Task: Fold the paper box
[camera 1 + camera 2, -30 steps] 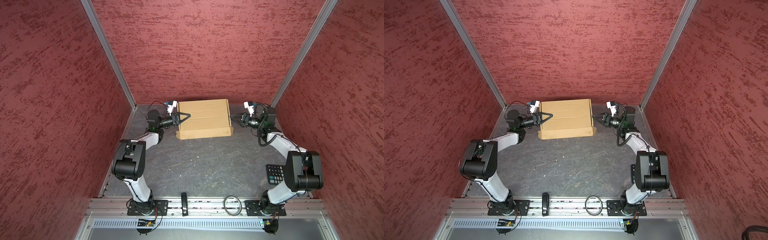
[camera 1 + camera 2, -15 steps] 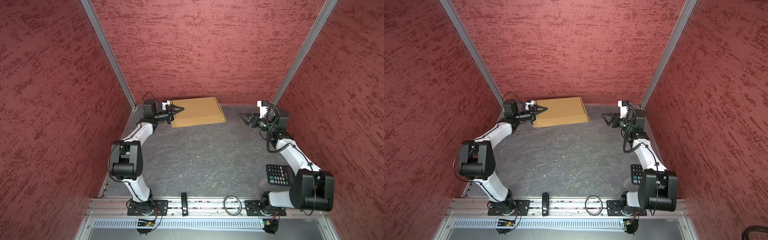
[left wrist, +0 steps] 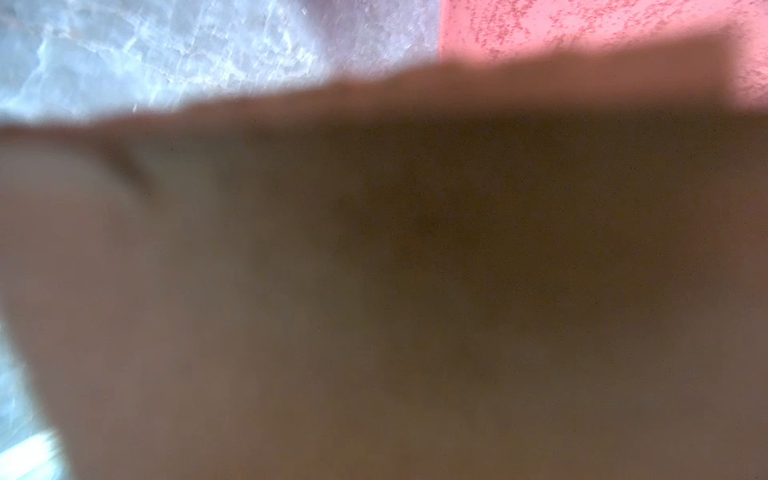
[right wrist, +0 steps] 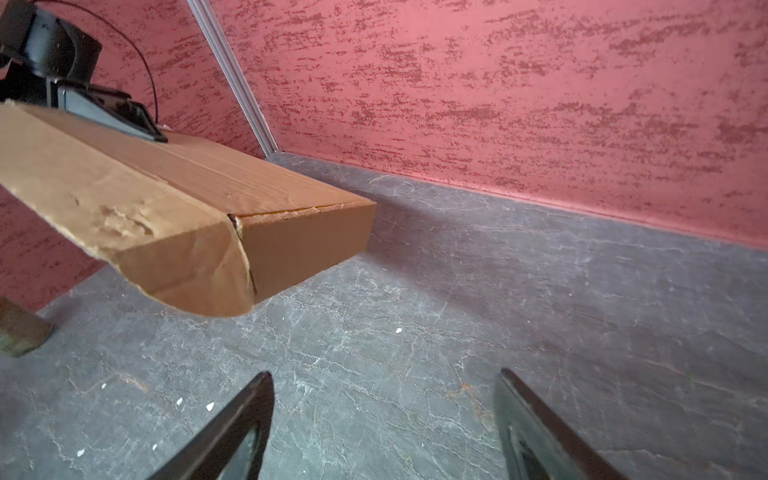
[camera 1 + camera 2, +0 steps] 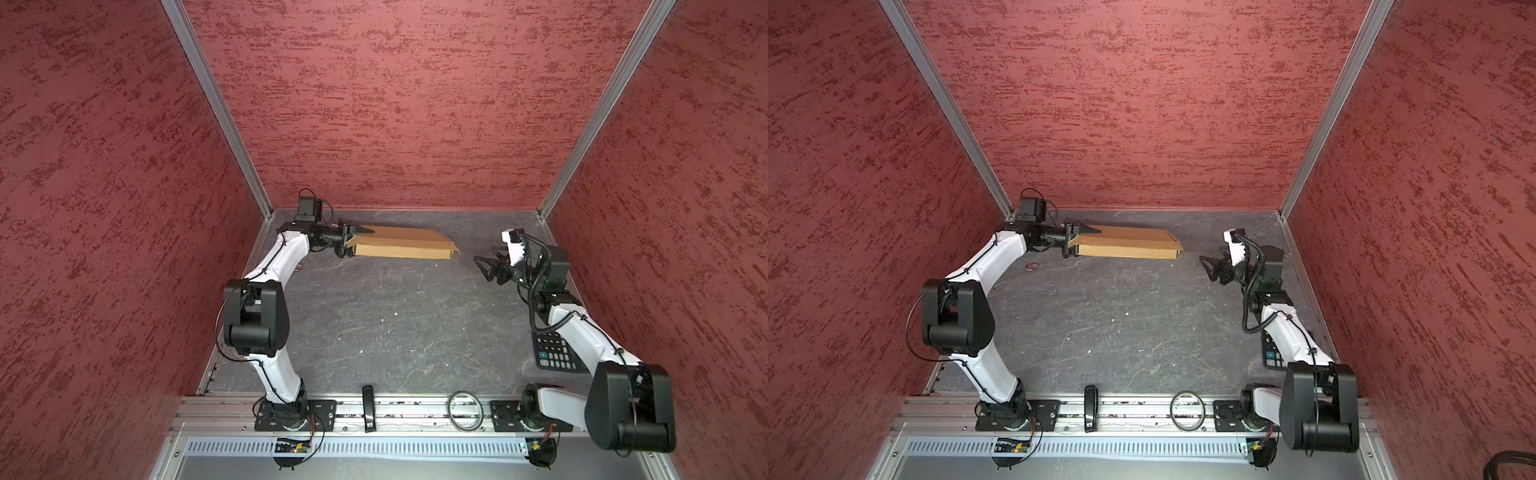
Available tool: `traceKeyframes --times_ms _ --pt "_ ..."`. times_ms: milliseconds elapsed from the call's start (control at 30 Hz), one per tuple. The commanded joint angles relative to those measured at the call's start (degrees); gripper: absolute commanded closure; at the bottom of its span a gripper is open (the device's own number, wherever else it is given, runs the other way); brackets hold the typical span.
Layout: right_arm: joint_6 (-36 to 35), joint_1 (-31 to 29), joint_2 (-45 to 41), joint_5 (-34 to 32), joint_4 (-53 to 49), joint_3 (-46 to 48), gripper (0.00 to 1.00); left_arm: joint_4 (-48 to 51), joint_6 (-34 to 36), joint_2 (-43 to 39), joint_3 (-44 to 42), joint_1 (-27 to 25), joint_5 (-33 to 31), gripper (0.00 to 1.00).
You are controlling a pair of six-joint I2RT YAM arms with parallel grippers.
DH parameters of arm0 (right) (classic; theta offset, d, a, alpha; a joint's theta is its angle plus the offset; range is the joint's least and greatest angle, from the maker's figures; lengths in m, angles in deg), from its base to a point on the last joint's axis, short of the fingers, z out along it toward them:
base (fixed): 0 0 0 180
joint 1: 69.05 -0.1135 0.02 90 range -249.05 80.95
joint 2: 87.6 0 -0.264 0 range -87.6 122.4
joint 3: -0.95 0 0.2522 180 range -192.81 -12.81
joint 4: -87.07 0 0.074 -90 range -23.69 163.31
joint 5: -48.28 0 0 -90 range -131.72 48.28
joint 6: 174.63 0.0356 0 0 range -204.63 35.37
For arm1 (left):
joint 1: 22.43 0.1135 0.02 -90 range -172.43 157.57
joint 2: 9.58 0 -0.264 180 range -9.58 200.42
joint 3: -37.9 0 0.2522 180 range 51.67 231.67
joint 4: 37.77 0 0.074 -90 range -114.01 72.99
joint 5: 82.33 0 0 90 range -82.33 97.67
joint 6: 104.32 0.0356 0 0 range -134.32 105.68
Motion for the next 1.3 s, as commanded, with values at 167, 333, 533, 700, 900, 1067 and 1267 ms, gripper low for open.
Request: traceKeyframes --times_ms 167,333,533,700,900,1067,1267 --pt "-13.4 -5.6 -7.1 -0.7 -0.9 6.0 0.15 37.4 15.5 5.9 12.0 1.0 1.9 0.68" --pt "-15.0 -10.6 -8.0 -2.3 -2.4 6.4 0.15 49.2 22.6 8.3 14.7 1.9 4.1 0.68" --pt "-17.8 -15.2 -8.3 -0.4 -4.6 4.5 0.16 55.6 27.9 9.8 15.7 3.2 6.7 0.68" --pt "-18.6 -18.0 -10.0 0.9 -5.8 4.0 0.16 63.1 35.3 13.2 18.2 3.4 7.1 0.68" --pt "-17.1 -19.4 -11.7 0.2 -2.0 5.3 0.15 66.0 39.7 15.4 19.2 3.3 7.8 0.69" --pt "-17.7 -20.2 -10.6 2.4 -2.8 3.2 0.15 66.0 40.0 15.5 18.7 2.4 8.8 0.7" --pt "-19.8 -21.9 -8.7 1.1 -2.9 1.7 0.16 66.0 39.5 15.3 19.0 1.0 9.1 0.71"
